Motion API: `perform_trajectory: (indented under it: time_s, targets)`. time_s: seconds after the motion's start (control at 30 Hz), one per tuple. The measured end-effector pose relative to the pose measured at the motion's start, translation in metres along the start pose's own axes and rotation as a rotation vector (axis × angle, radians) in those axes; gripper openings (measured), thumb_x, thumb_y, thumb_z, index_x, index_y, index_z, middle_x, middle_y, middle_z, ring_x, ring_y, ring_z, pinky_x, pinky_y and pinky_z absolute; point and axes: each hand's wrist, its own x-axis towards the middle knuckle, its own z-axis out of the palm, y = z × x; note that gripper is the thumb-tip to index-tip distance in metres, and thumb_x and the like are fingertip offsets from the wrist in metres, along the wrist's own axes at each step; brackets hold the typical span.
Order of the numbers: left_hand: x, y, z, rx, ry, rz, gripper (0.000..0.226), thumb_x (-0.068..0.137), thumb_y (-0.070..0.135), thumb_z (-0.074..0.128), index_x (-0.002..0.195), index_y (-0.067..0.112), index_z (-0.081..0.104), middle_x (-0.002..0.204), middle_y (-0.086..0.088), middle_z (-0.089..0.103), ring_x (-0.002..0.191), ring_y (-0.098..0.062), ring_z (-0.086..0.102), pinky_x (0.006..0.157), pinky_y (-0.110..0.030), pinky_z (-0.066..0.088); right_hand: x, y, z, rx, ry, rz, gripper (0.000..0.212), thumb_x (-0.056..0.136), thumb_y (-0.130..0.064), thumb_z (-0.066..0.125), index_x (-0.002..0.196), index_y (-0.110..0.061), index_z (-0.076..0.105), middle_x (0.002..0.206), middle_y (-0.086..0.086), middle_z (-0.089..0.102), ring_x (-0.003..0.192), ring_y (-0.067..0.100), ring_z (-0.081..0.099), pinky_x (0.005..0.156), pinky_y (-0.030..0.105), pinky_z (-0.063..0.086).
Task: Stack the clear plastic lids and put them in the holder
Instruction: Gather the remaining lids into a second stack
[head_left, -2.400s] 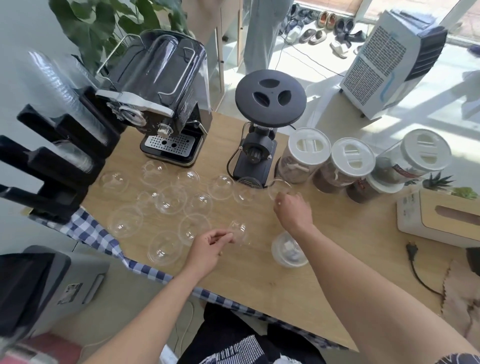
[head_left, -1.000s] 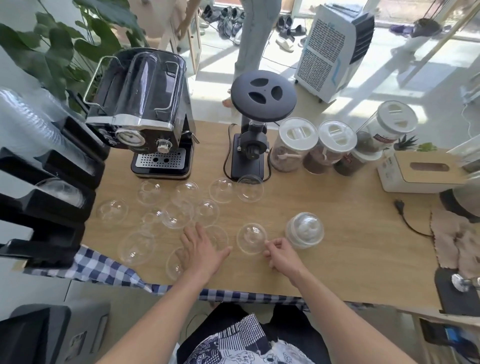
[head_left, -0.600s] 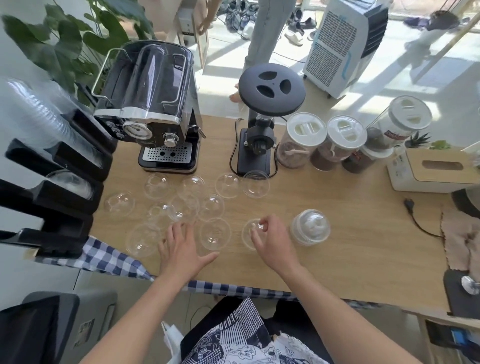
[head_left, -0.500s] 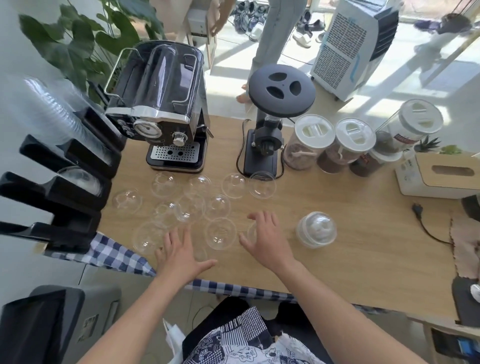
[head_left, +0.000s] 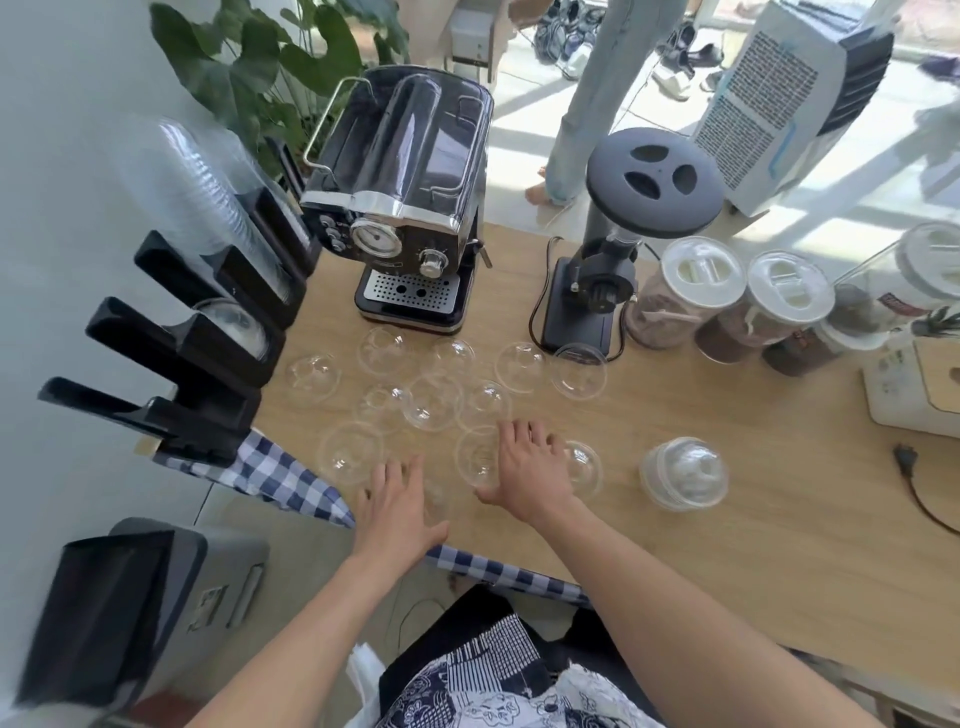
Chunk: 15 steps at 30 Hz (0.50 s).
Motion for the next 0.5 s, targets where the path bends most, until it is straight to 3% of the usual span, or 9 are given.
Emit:
perform_trajectory:
  time_s: [0.23, 0.33, 0.5]
  targets:
    - [0.011, -0.002, -0.014, -0.401, 0.075, 0.050, 0.113, 0.089, 0.064, 0.079, 0.174, 0.019, 0.020, 0.166, -0.003, 0.034, 0.153, -0.022, 0.038, 0.121, -0.045, 0.044, -0.010, 0.023, -0.014, 0.183, 0.051, 0.022, 0.111, 0.084, -0.059, 0.085, 0.167, -0.013, 0.026, 0.153, 0.010, 0.047, 0.139, 0.034, 0.055, 0.112, 0.051, 0.049]
    - [0.015, 0.009, -0.030, -0.667, 0.059, 0.100, 0.106, 0.085, 0.067, 0.083, 0.168, 0.034, 0.026, 0.159, 0.011, 0.034, 0.140, -0.008, 0.052, 0.107, -0.039, 0.054, -0.019, 0.039, -0.017, 0.258, 0.050, 0.035, 0.113, 0.081, -0.053, 0.091, 0.165, -0.012, 0.028, 0.153, 0.010, 0.044, 0.132, 0.034, 0.060, 0.106, 0.049, 0.055]
    - [0.027, 0.032, -0.035, -0.838, 0.001, 0.216, 0.091, 0.080, 0.071, 0.086, 0.152, 0.054, 0.032, 0.146, 0.017, 0.045, 0.133, 0.001, 0.057, 0.109, -0.034, 0.054, -0.034, 0.058, -0.022, 0.380, 0.046, 0.012, 0.116, 0.082, -0.043, 0.093, 0.169, -0.011, 0.024, 0.157, 0.009, 0.039, 0.136, 0.035, 0.059, 0.109, 0.049, 0.055]
